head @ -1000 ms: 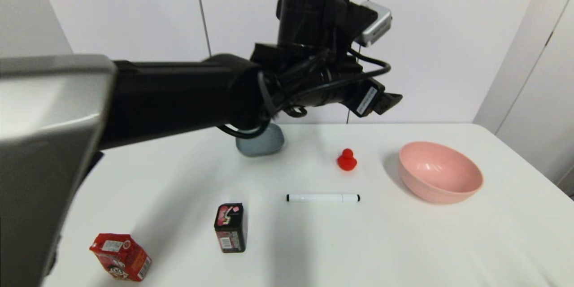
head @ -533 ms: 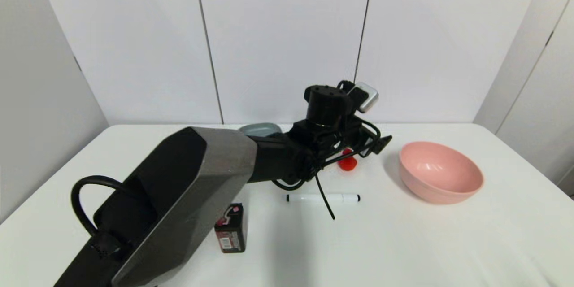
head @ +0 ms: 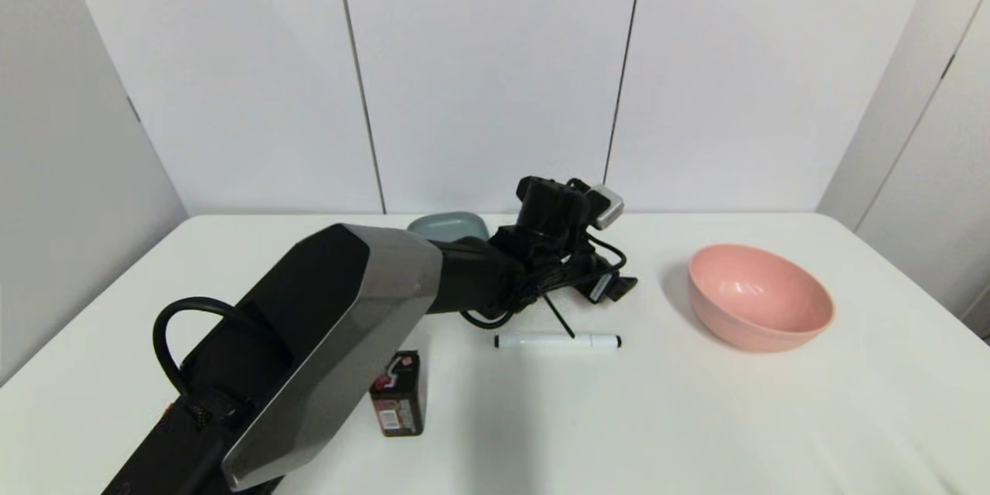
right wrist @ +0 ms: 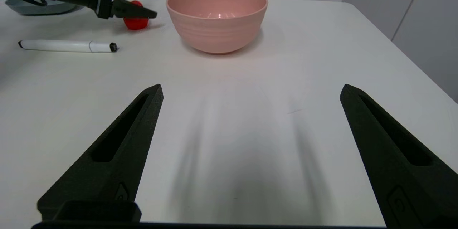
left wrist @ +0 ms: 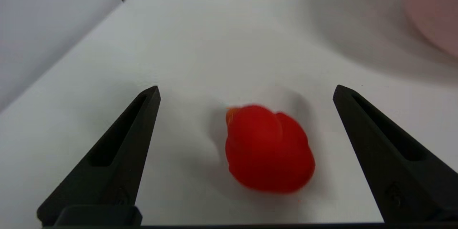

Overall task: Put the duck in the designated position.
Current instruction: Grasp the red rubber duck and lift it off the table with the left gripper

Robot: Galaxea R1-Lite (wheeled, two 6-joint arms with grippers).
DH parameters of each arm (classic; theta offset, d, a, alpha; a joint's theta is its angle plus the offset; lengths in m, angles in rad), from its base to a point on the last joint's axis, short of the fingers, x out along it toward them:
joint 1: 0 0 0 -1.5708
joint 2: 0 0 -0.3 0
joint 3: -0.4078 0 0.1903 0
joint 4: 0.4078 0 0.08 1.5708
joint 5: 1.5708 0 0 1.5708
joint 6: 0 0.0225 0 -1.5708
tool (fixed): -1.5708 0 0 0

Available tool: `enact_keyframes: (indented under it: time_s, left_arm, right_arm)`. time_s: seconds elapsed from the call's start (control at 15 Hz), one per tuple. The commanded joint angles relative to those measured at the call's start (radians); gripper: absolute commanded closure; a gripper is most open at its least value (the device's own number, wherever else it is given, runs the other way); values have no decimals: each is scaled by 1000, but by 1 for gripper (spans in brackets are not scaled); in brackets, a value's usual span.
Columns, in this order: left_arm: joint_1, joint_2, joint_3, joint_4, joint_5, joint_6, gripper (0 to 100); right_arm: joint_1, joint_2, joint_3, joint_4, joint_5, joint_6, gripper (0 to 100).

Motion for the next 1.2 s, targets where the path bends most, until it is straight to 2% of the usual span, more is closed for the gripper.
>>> enact_keyframes:
  time_s: [0.07,0.47,1.2]
  left_arm:
    - [4,-80,2,179,-51,-28,0]
    - [4,-68,2,197,-48,-31,0]
    - [-1,-17,-1,144,-48,-39,0]
  right_arm:
    - [0,1,9,-1,1,0,0]
    - [0,1,9,-1,2,0,0]
    - [0,1,9,-1,1,0,0]
